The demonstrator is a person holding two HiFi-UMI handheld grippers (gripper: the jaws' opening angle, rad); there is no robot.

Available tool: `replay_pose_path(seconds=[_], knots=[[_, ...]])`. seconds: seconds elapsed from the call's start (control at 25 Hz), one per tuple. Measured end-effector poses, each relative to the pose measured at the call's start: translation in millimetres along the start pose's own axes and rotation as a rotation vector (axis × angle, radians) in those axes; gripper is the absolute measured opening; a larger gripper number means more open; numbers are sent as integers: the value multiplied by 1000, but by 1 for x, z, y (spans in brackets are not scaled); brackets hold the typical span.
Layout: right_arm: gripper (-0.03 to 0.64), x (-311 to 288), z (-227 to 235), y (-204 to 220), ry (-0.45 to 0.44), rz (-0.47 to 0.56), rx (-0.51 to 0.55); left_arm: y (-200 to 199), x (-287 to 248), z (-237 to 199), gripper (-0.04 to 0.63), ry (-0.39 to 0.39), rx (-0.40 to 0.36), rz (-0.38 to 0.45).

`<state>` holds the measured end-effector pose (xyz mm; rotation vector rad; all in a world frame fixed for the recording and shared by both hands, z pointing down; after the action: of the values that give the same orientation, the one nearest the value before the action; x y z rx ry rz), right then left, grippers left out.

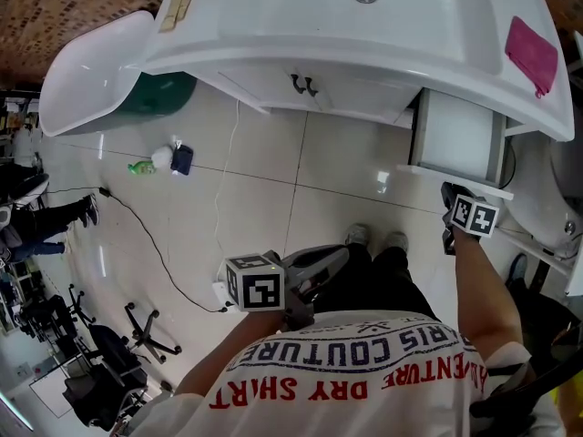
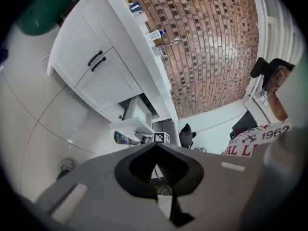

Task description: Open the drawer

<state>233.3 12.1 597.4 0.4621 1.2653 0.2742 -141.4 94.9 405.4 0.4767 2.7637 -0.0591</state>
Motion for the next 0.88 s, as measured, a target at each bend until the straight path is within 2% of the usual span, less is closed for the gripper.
replay_pose_path(seconds=[0.28,0.4,0.6,0.72,0.88], knots=[[146,1,1,-2,-22,9,-57,2,7,-3,-15,4,0,2],[231,1,-2,2,-52,40,-74,3,9,-5,-15,4,-1,3],[250,17,-10,10,-72,76,-83,1,15,-7,-15,19,-9,0],[237,40,-26,9,-133,96,-62,-4,17,-5,-15,39,-19,-9],[126,86,-63,-7,-225,167,-25,-16,14,1,-15,76,-54,-47]])
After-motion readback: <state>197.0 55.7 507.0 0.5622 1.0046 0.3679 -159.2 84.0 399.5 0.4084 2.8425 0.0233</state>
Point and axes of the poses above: the fingertips, and each gripper's own axes: x backward along the fingers, z to its right, y out of its underside, the point moved 10 cm from there along x, backward along the fingers, and after that the axes turned 12 degrees about x, right-handed, at the moved point
